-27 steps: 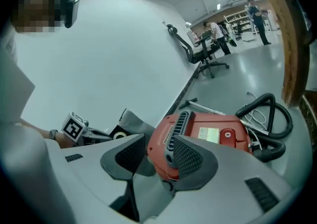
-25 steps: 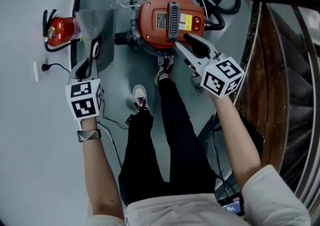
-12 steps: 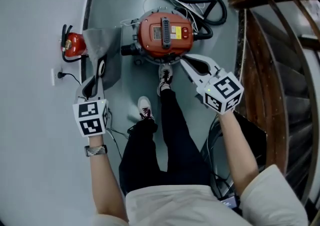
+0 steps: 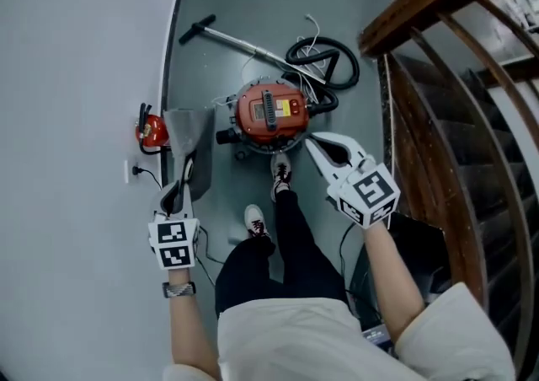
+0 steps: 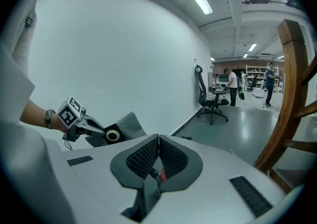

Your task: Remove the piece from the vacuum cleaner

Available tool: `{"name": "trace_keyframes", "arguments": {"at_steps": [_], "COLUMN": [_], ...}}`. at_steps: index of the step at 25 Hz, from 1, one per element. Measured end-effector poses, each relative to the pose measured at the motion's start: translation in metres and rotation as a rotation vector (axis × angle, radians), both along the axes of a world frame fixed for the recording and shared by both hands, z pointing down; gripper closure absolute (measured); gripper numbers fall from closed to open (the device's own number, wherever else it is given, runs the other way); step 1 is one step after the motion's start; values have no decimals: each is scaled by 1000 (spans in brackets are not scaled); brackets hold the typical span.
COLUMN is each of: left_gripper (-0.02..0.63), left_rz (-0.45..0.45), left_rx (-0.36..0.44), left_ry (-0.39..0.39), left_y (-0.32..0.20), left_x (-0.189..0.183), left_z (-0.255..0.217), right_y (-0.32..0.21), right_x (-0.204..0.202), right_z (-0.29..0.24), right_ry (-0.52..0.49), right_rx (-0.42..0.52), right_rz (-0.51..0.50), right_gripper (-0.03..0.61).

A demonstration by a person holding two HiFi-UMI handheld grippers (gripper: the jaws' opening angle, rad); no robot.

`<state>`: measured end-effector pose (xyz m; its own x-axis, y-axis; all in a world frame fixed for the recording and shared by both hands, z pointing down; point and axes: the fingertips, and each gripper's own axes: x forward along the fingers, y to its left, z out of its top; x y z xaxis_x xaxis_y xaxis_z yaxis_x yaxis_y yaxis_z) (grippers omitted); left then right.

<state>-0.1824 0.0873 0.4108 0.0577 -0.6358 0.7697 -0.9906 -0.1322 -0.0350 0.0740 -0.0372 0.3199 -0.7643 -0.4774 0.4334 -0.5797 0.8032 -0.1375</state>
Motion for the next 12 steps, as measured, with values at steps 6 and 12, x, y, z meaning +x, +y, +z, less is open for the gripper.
{"name": "trace_keyframes", "arguments": {"at_steps": [6, 12], "left_gripper": [581, 580], "left_rz": [1, 43], "left_rx": [52, 117], "left_ry": [10, 5], "left_y": [-5, -18], "left_x": [3, 14], "left_z": [-55, -103], "right_y": [16, 18], "right_x": [1, 3], "right_z": [-47, -84], "right_ry": [3, 1], "right_rx": [36, 64], "right_rz": [3, 9], "right_gripper": [549, 549]}}
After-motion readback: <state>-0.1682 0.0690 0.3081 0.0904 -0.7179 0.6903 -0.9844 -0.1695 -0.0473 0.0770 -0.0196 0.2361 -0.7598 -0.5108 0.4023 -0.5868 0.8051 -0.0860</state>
